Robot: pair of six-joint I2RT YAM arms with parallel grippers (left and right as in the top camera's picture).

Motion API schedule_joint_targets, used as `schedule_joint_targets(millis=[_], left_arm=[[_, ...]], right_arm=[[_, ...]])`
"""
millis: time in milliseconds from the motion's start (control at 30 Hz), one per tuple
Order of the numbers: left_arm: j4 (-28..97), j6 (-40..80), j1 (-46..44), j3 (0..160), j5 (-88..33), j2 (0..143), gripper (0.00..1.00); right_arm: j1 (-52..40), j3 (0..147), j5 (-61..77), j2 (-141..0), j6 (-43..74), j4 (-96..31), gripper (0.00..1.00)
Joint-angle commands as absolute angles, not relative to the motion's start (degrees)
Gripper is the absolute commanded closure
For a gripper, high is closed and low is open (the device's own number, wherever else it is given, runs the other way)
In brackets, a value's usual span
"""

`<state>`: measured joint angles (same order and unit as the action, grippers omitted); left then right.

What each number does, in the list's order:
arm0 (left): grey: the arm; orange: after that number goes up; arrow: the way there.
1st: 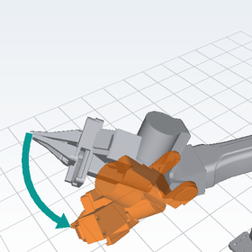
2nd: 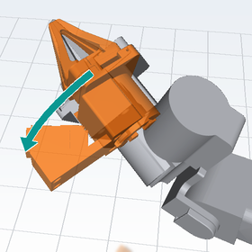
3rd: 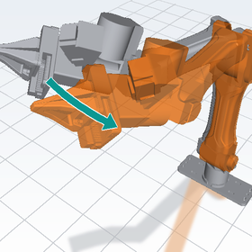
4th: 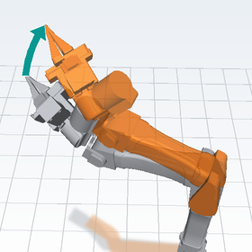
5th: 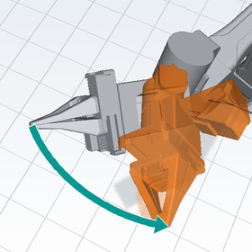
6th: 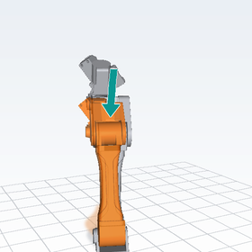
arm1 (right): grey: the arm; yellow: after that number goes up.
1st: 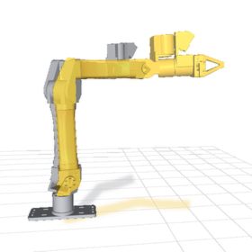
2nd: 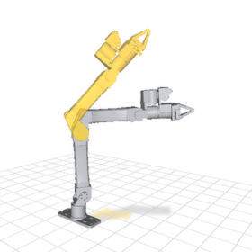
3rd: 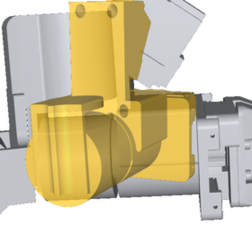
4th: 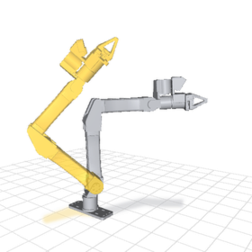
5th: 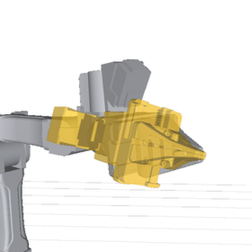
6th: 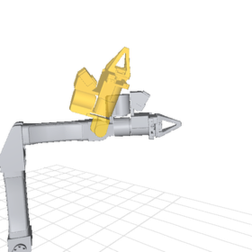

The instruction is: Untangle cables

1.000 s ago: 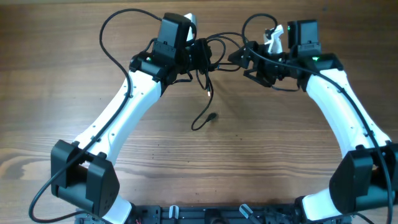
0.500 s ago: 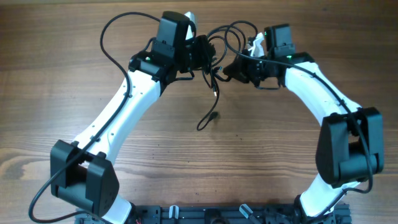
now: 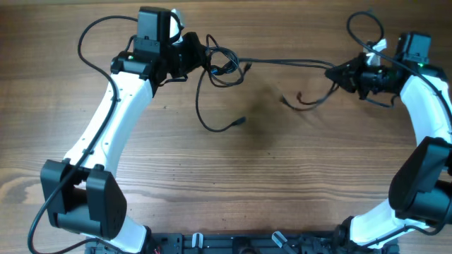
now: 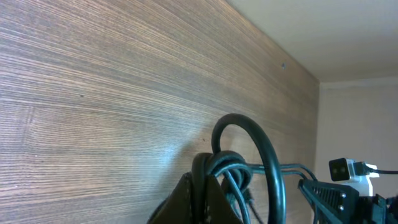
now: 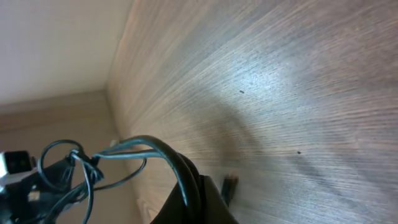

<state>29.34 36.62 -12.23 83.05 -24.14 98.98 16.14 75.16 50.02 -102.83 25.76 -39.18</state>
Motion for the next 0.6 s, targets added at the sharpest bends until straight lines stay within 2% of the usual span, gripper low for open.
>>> schedule_joint_targets(millis=[0, 100, 300, 567], left_arm=[[29.19, 30.0, -7.81, 83.59, -20.93, 97.08, 0.96], [27.33, 23.92, -8.03, 83.59, -32.34, 97.08, 0.96], [14.9, 20.18, -7.99, 83.59, -68.18, 97.08, 0.96], [13.91, 21.67, -8.71, 83.59, -74.78, 97.08, 0.96]], right_arm=[[19.25, 75.42, 48.84, -101.8, 19.77, -38.7, 0.96], [15.81, 75.42, 49.01, -101.8, 16.51, -40.73, 0.96], [6.2, 75.42, 42.76, -101.8, 15.46, -42.02, 0.95], [4.86, 75.42, 41.06, -101.8, 16.34, -41.32, 0.93]])
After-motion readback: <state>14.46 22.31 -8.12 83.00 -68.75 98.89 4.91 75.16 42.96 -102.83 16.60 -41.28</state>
